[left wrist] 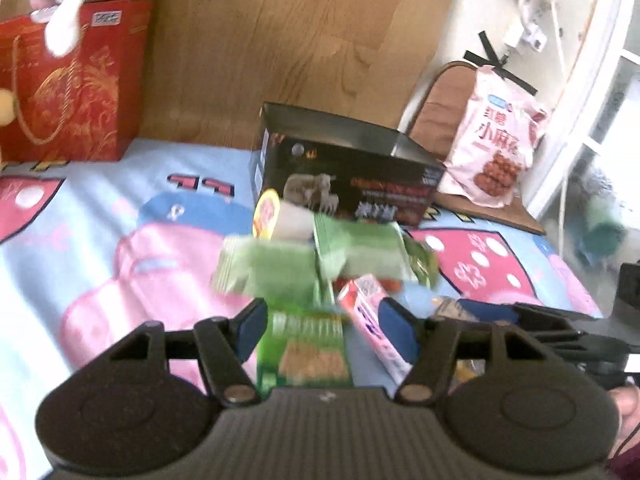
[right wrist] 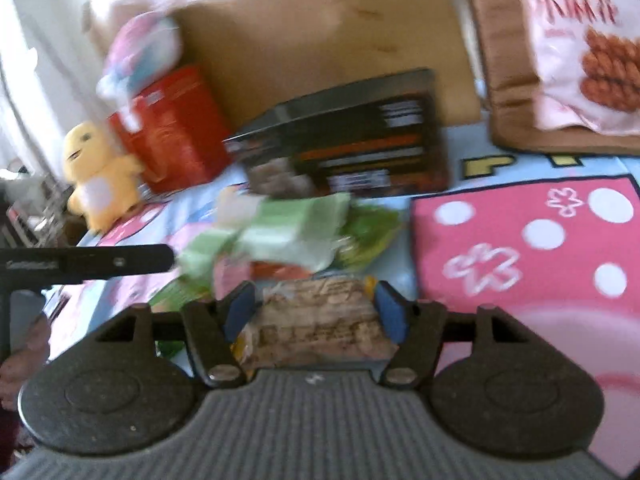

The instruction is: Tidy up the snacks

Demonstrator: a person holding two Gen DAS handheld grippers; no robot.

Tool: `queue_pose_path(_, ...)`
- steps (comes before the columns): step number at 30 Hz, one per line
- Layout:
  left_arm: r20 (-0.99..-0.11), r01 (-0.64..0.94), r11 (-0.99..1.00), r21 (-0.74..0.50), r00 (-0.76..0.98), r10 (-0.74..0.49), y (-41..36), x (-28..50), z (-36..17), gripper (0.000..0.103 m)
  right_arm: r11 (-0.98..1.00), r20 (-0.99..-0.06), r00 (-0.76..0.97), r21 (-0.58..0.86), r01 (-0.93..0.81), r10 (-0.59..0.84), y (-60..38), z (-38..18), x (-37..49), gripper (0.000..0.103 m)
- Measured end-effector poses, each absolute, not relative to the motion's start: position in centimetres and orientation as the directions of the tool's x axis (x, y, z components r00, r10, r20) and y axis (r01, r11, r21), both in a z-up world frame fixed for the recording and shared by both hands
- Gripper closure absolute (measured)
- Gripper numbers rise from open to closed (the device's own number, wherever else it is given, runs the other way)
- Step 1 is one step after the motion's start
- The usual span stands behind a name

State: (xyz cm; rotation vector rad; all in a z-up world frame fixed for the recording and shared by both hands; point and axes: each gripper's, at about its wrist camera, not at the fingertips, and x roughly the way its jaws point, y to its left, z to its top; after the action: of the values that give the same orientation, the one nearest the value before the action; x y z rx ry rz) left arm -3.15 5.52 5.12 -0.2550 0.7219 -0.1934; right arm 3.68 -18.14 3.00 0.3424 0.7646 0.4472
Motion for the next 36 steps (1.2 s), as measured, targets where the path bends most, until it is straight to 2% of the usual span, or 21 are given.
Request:
queue_pose_path(3, -0.619, 0.114, 0.944, -0.311, 0.729, -0.292, 6.0, -5.1, 5.5, 0.04, 0.82, -0.546, 0.63, 0.492, -0.292, 0.552, -17.8, 3.6, 1.6, 0.03)
queue_pose_path(6, -0.613, 0.144, 0.934, -0.328, 0.719, -0.327, 5.8, -6.5, 5.3, 0.038, 0.849, -0.548, 0.663, 0.446, -0.284, 0.51, -17.9, 3.9, -0.2, 0.024)
queue_pose_path(10, -0.611, 0.186, 0.91, -0.371, 0.689, -0.39, 5.2, -7.3, 4.8, 0.038, 0.839, -0.563, 0.633, 0.454, -0.3, 0.531, -18.4, 3.3, -1.9, 0.021)
queue_pose_path(14, -0.594, 0.259, 0.88, -0.398, 0.658, -0.463, 3.4, -7.5, 4.9, 0.038, 0.88, -0.609, 0.636, 0.31, -0.36, 0.474, -17.2, 3.0, -2.9, 0.021)
queue_pose_path(18, -0.592, 0.325, 0.875, -0.36, 0.645, -0.483, 0.9, -7.6, 5.3, 0.038, 0.902, -0.633, 0.658, 0.172, -0.395, 0.409, -15.8, 2.5, -1.5, 0.022)
queue_pose_path(19, -0.595, 0.331, 0.878, -0.347, 0.645, -0.479, 0.5, -7.6, 5.4, 0.038, 0.907, -0.64, 0.667, 0.119, -0.404, 0.381, -15.3, 2.4, -1.2, 0.033)
queue_pose_path(20, -0.597, 0.336, 0.881, -0.334, 0.647, -0.473, 0.3, -7.6, 5.5, 0.038, 0.917, -0.651, 0.687, 0.035, -0.398, 0.323, -14.9, 2.2, -0.9, 0.059)
queue_pose_path(21, -0.598, 0.34, 0.882, -0.326, 0.648, -0.471, 0.2, -7.7, 5.6, 0.038, 0.922, -0.638, 0.717, -0.029, -0.386, 0.28, -14.9, 2.4, -1.0, 0.065)
queue_pose_path(25, -0.607, 0.322, 0.884, -0.338, 0.644, -0.466, 0.4, -6.8, 5.6, 0.038, 0.951, -0.609, 0.791, -0.204, -0.232, 0.062, -17.3, 2.0, -1.1, 0.063)
queue_pose_path(27, -0.612, 0.308, 0.886, -0.348, 0.641, -0.463, 0.3, -5.5, 5.7, 0.038, 0.974, -0.637, 0.77, -0.142, -0.179, 0.049, -19.5, 2.0, -1.1, 0.063)
queue_pose_path(30, -0.61, 0.338, 0.89, -0.306, 0.648, -0.456, -1.1, -3.8, 6.1, 0.038, 0.974, -0.648, 0.732, 0.065, -0.219, 0.208, -21.2, 2.4, -1.5, 0.063)
queue_pose_path(32, -0.637, 0.35, 0.906, -0.237, 0.649, -0.417, -2.7, -3.1, 6.0, 0.041, 0.96, -0.641, 0.724, 0.074, -0.271, 0.254, -20.3, 2.4, -1.7, 0.056)
queue_pose_path(35, -0.65, 0.372, 0.901, -0.225, 0.631, -0.423, -3.8, -3.1, 5.6, 0.043, 0.946, -0.641, 0.723, 0.019, -0.323, 0.26, -18.3, 1.9, -1.2, 0.054)
queue_pose_path(36, -0.653, 0.367, 0.906, -0.211, 0.637, -0.41, -3.8, -3.3, 5.4, 0.044, 0.942, -0.633, 0.727, 0.009, -0.335, 0.265, -18.1, 1.9, -1.0, 0.051)
